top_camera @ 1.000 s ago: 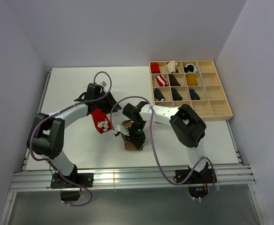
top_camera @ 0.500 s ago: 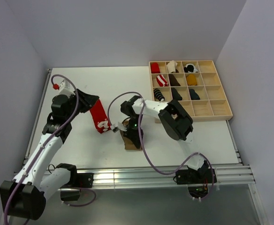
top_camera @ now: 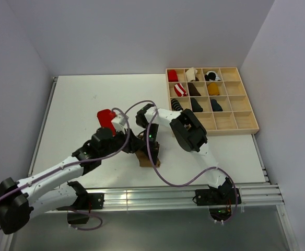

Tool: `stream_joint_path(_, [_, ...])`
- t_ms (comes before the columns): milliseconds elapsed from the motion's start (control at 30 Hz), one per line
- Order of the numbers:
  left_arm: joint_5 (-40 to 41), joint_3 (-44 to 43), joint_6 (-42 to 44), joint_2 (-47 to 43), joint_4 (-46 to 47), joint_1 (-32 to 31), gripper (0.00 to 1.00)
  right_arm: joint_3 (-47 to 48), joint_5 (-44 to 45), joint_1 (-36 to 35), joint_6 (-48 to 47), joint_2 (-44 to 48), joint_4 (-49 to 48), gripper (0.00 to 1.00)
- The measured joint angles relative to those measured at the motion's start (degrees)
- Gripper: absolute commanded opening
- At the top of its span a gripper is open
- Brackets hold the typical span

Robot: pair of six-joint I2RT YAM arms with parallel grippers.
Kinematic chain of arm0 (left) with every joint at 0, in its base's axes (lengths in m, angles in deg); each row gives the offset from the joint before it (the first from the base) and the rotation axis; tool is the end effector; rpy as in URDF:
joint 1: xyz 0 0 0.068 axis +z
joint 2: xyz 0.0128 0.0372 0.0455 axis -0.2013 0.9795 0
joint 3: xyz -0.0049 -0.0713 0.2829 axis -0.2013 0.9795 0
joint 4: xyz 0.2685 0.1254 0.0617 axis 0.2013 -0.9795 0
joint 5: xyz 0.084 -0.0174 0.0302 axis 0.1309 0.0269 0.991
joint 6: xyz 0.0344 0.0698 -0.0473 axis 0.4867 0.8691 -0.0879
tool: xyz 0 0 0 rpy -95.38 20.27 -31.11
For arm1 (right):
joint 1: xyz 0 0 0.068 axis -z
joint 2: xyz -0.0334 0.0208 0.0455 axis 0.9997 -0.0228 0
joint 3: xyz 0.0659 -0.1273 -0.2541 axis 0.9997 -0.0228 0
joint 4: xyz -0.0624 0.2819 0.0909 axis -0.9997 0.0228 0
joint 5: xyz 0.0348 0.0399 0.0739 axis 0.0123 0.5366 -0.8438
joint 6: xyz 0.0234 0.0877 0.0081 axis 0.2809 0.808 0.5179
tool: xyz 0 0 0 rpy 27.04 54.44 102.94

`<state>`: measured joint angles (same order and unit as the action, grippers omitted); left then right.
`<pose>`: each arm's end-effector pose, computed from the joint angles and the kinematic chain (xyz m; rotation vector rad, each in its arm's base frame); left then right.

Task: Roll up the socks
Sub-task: Roll the sock at the center of the board.

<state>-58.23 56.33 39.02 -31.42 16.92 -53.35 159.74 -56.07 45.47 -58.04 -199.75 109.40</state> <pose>0.2093 -0.2047 0.2377 0.2147 1.9771 -1.0745 0.2811 0.3375 0.0785 1.6873 -1.9229 -0.9813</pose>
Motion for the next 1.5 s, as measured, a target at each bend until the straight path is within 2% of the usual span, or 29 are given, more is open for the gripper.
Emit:
stream_joint_path(200, [3.96, 0.00, 3.41, 10.03, 1.25, -10.40, 0.44, 1.03, -0.87, 0.55, 0.07, -1.25, 1.33, 0.25])
stream_joint_path(367, [6.67, -0.07, 4.57, 15.85, 1.11, -14.56, 0.47, 1.51, -1.25, 0.90, 0.22, -1.88, 2.08, 0.25])
stream_joint_path(1033, [16.59, -0.02, 5.51, 21.62, 1.09, -17.25, 0.52, 1.57, -1.66, 1.27, 0.66, -2.19, 2.25, 0.24])
stream_joint_path(1500, [17.20, 1.73, 3.21, 23.98, 4.00, -18.93, 0.50, 1.77, -1.64, 1.38, 1.36, -2.82, 3.15, 0.24])
